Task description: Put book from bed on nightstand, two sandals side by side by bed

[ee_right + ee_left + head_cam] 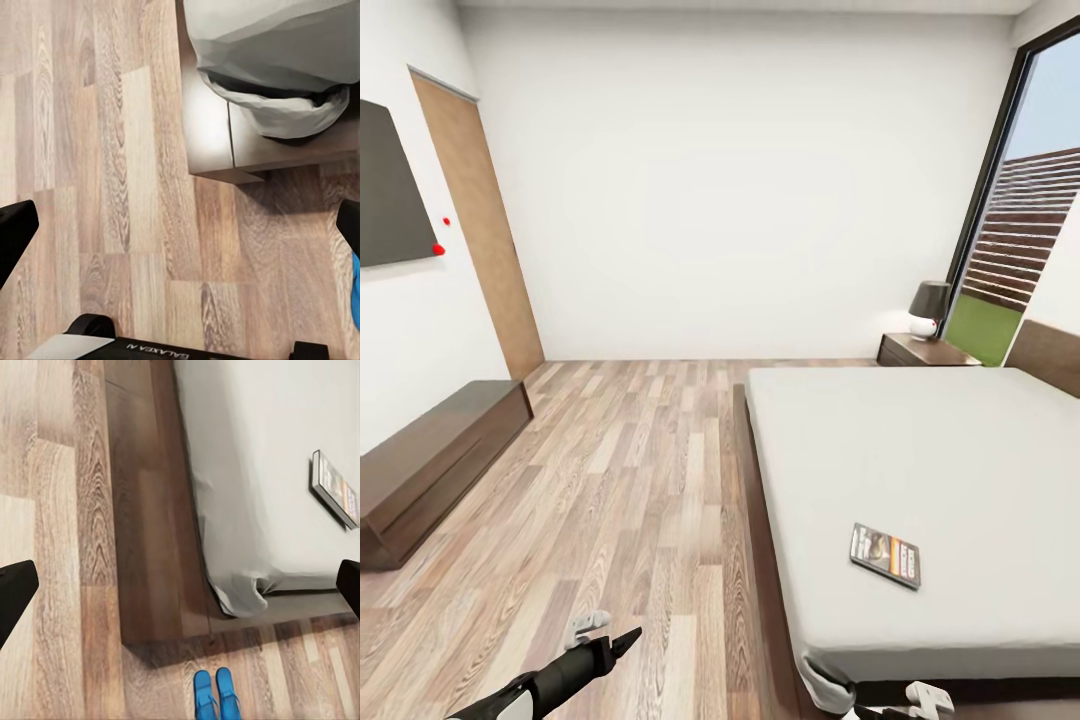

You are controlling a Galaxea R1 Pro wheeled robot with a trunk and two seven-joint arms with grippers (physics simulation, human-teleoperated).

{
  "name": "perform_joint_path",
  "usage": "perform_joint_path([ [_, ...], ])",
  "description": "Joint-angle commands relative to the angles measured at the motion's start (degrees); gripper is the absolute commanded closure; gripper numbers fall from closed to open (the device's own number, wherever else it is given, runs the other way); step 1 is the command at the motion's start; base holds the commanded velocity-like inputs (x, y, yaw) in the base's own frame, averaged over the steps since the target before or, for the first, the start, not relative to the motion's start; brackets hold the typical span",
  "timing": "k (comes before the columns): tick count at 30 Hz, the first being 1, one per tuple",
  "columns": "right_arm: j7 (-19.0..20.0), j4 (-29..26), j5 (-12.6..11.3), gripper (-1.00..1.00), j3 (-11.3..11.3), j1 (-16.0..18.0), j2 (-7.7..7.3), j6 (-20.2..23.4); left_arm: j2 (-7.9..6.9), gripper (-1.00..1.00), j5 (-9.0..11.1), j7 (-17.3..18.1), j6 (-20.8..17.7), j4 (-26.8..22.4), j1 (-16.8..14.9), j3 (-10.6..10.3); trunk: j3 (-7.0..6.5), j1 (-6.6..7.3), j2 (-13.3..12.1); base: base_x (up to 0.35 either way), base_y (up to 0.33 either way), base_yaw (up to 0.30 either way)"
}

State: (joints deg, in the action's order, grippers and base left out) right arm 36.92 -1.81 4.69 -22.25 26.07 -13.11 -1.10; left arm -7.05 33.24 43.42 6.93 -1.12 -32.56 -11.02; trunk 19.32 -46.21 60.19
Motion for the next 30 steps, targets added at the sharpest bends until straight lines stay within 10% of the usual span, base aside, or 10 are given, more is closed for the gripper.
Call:
perform_joint_path([
  [1, 0.17, 0.04, 0.5, -1.0, -0.42, 0.04, -0.02, -0.1, -0.01, -1.0, 0.25, 0.09, 0.45, 0.06, -0.05, -0.49, -0.12, 0.22, -0.37, 0.0, 0.0, 0.0],
  [30, 0.17, 0.05, 0.5, -1.0, -0.42, 0.04, 0.02, -0.1, -0.02, -1.0, 0.25, 0.13, 0.45, 0.06, -0.05, -0.49, -5.32, 6.59, -12.0, 0.0, 0.0, 0.0],
])
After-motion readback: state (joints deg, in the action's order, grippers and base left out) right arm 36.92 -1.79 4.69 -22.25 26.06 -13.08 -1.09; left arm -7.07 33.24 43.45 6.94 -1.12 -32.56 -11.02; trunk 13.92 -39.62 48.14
